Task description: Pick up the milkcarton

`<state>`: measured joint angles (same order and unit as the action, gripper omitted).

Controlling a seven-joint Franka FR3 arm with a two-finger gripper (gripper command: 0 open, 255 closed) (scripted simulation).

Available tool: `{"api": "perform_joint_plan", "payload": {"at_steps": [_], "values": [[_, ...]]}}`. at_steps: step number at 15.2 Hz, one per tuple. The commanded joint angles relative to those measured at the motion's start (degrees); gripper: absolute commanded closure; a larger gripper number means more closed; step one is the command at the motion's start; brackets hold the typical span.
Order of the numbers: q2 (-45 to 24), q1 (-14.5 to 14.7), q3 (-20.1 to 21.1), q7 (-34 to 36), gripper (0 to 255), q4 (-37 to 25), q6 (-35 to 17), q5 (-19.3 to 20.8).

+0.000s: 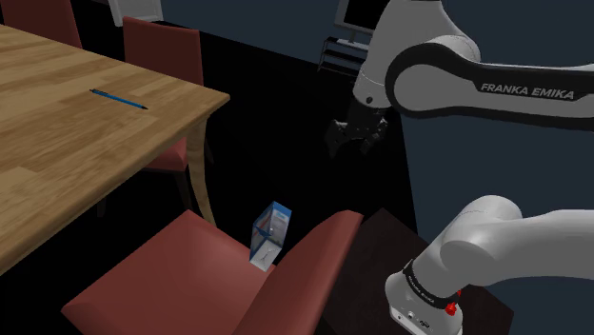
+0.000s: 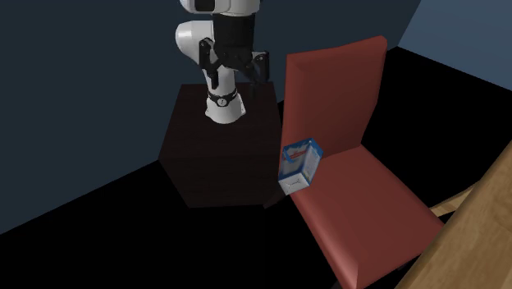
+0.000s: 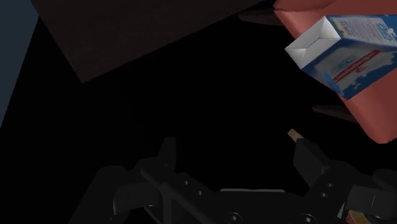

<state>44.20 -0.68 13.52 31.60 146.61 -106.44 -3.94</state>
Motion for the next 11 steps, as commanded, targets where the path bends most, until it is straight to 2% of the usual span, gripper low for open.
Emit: {"api": "perform_joint_plan", "payload": {"at_steps": [1, 7, 11], "values": [[-1.2, 0.0, 2.9, 5.6, 0, 1.0, -2.0, -2.2], [-7.8, -0.6, 11.8, 21.2, 0, 3.0, -10.1, -8.0], [-14.8, -2.1, 18.1, 31.8, 0, 2.2, -16.3, -10.3]]}}
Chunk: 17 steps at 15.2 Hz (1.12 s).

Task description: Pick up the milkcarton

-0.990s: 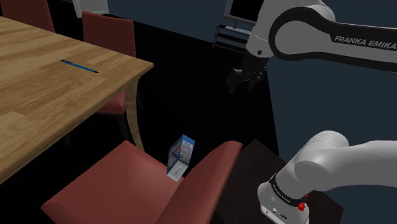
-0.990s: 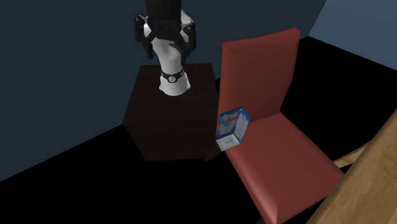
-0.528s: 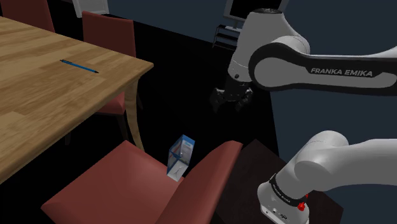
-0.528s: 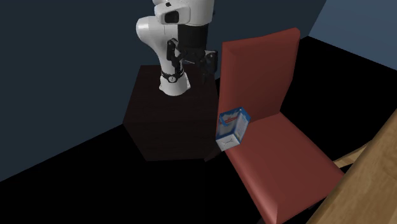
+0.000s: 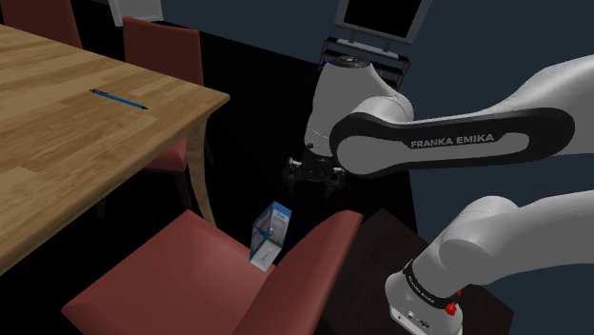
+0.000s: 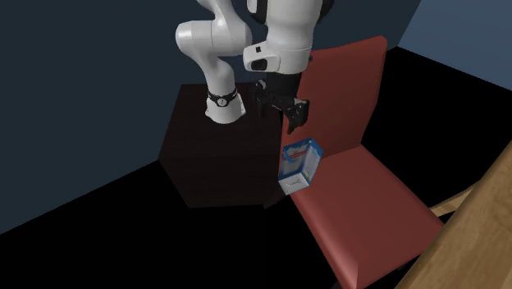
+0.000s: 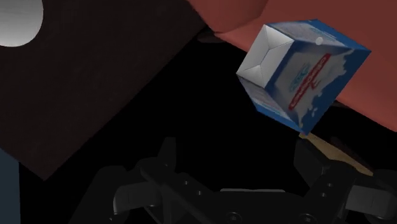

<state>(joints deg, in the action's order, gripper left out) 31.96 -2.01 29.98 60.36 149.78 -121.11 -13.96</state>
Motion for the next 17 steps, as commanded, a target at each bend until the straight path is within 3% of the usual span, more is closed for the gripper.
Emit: {"api": "perform_joint_plan", "payload": {"at_steps": [1, 4, 7, 14, 17], "values": [[-4.5, -1.4, 3.3, 5.7, 0, -1.5, -3.2, -0.5], [-11.4, -3.7, 8.3, 14.5, 0, -3.4, -8.1, 0.1], [-19.1, -6.8, 13.2, 24.2, 0, -6.1, -12.9, 3.3], [-24.7, -8.3, 15.1, 27.6, 0, -4.1, -19.4, 7.5], [-25.1, -8.7, 15.5, 27.9, 0, -4.0, -19.9, 8.0]]}}
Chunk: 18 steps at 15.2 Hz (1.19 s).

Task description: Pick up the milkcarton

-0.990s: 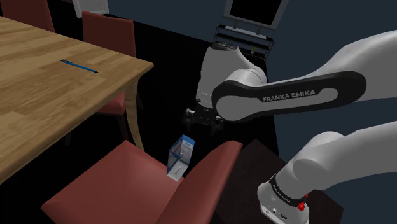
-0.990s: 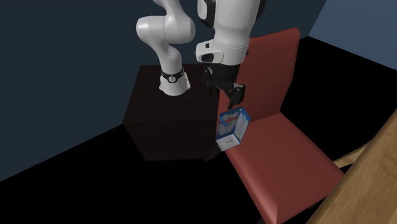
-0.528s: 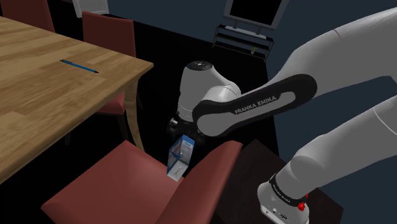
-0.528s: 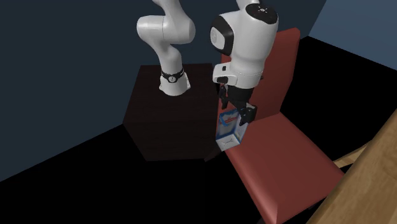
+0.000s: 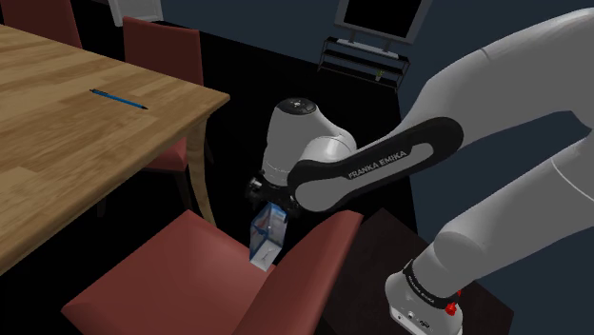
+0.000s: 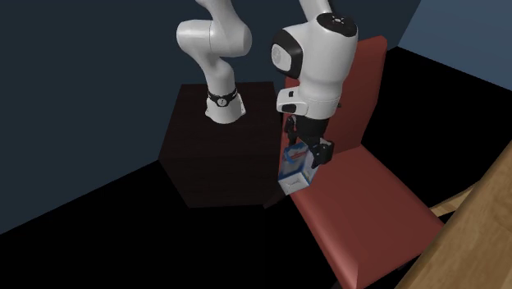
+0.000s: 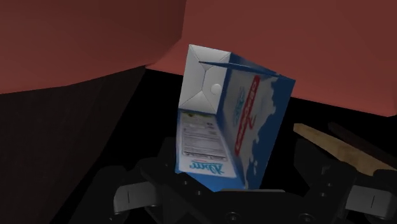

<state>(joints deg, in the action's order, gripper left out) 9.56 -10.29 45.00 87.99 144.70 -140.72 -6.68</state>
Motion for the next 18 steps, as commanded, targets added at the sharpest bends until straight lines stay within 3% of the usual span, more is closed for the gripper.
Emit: {"api": "perform_joint_plan", "payload": {"at_steps": [1, 4, 9, 10, 18], "values": [[-1.9, 0.1, 0.3, -0.2, 255, 1.4, 0.1, -0.2], [-1.7, 0.1, 0.2, -0.5, 255, 2.0, -0.4, -0.5], [-6.4, -1.4, 2.3, 3.4, 255, 2.1, -4.3, 3.9], [-2.6, -1.3, 1.3, 0.1, 255, 1.1, -0.3, 0.5], [3.8, 0.7, -1.1, -3.8, 255, -1.1, 7.2, -4.6]]}}
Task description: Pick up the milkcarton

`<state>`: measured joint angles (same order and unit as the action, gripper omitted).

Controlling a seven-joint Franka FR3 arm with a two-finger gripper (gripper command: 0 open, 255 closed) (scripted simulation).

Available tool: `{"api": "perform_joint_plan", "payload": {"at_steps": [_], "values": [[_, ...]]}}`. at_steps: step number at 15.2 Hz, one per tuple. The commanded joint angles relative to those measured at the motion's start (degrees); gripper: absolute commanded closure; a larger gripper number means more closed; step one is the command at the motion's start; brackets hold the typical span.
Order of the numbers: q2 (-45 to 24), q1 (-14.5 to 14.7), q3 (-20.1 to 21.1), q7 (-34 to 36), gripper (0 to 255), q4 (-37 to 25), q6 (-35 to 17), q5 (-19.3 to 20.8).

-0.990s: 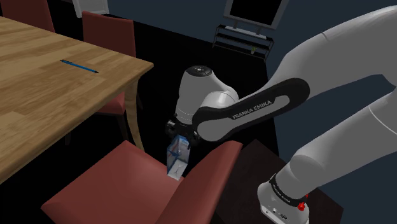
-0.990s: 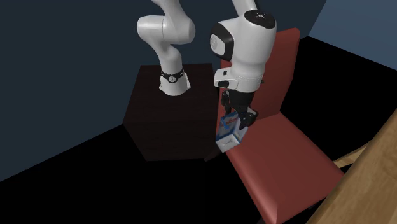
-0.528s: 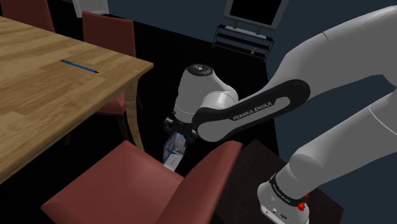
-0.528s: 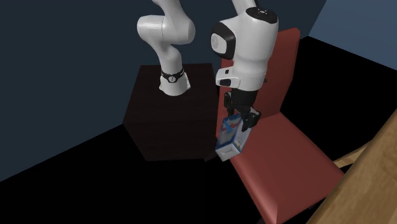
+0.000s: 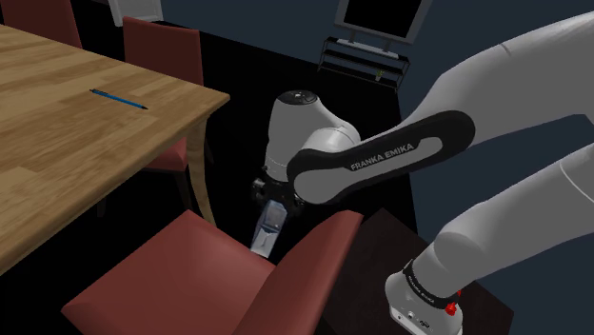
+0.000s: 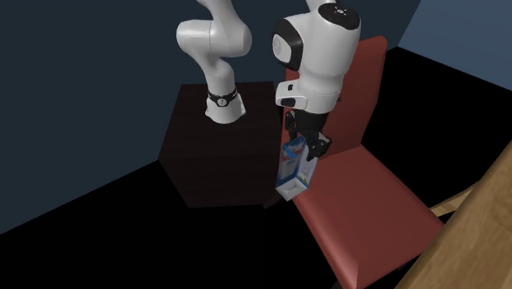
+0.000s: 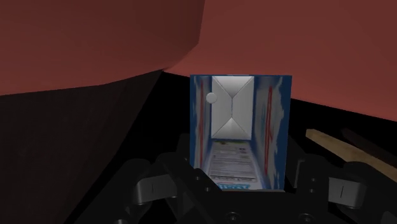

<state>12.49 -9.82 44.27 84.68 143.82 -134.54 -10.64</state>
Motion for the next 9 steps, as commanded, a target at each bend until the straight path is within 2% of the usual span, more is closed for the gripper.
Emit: {"api": "perform_joint_plan", "payload": {"at_steps": [1, 7, 9], "values": [[1.5, 0.4, -0.7, -0.8, 255, -0.6, 2.0, -1.0], [5.2, 1.3, -2.4, -2.4, 255, -2.9, 7.4, -2.7], [5.3, 1.4, -2.5, -2.4, 255, -2.9, 7.6, -2.7]]}}
